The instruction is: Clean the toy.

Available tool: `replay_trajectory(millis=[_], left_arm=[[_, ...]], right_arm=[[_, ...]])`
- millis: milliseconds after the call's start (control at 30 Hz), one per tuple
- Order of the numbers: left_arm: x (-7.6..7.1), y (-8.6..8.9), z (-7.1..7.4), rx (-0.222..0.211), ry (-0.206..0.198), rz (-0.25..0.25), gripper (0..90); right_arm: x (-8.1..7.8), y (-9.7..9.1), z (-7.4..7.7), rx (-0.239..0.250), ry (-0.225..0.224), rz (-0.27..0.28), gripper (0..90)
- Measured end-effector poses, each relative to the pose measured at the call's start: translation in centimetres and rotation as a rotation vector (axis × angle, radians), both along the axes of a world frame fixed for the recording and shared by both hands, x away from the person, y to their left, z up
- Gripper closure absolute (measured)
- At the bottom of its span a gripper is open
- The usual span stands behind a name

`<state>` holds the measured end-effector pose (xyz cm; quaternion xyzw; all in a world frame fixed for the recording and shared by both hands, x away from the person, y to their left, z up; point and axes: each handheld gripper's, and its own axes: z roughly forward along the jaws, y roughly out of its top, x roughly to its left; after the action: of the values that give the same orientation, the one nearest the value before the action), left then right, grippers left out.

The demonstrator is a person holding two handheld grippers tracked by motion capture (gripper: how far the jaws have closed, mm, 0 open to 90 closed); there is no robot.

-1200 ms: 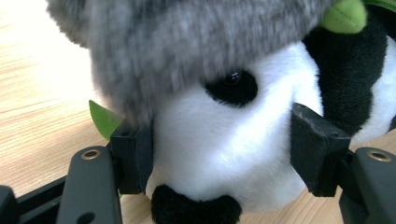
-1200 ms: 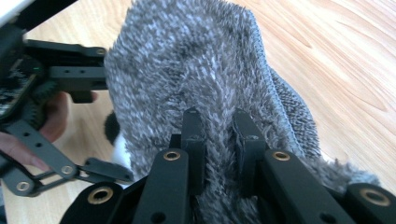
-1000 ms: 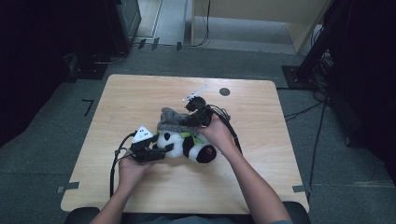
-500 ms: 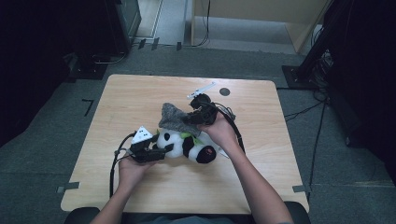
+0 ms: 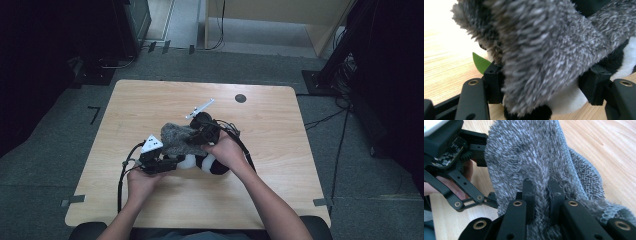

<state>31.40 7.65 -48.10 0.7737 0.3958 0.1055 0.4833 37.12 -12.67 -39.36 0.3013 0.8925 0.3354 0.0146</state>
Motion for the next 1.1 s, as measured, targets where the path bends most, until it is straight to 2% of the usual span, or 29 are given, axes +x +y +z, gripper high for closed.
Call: replay_trajectory(millis=[100, 200, 267, 367, 433, 533, 667, 767, 933, 1100], left_arm=[[0.0, -0.1, 0.1, 0.016, 0.003, -0.003, 34.5], [0.1, -0.2, 0.2, 0.023, 0.004, -0.003, 36.5], [0.1, -0.1, 0.2, 0.026, 0.008, -0.006, 37.1], [0.0, -0.2, 0.2, 0.035, 0.004, -0.011, 37.5], [0.0, -0.3, 0.3, 0.038, 0.005, -0.011, 37.5], [0.0, -0.2, 0.2, 0.032, 0.007, -0.011, 37.6], [0.1, -0.1, 0.2, 0.028, 0.007, -0.013, 37.6], [0.2, -0.1, 0.2, 0.016, 0.012, -0.011, 37.5], [0.2, -0.1, 0.2, 0.016, 0.013, -0.011, 37.3], [0.2, -0.1, 0.2, 0.013, 0.016, -0.01, 37.2]], right_arm=[[0.0, -0.5, -0.2, 0.005, -0.017, -0.003, 80.6], [0.2, -1.4, -0.3, 0.012, -0.025, -0.022, 80.4], [0.5, -2.2, -0.3, 0.0, -0.029, -0.051, 80.3], [1.0, -3.8, -0.7, 0.033, 0.016, -0.076, 80.5], [1.1, -4.4, -0.9, 0.038, 0.018, -0.082, 80.5], [1.3, -5.2, -0.7, 0.011, -0.017, -0.114, 80.5], [1.5, -6.7, -0.3, 0.032, -0.018, -0.15, 80.4], [1.7, -8.1, -0.1, 0.036, -0.04, -0.179, 80.1], [1.9, -9.6, 0.0, 0.044, -0.029, -0.217, 80.3], [1.1, -10.2, 1.2, 0.095, -0.03, -0.219, 80.4]])
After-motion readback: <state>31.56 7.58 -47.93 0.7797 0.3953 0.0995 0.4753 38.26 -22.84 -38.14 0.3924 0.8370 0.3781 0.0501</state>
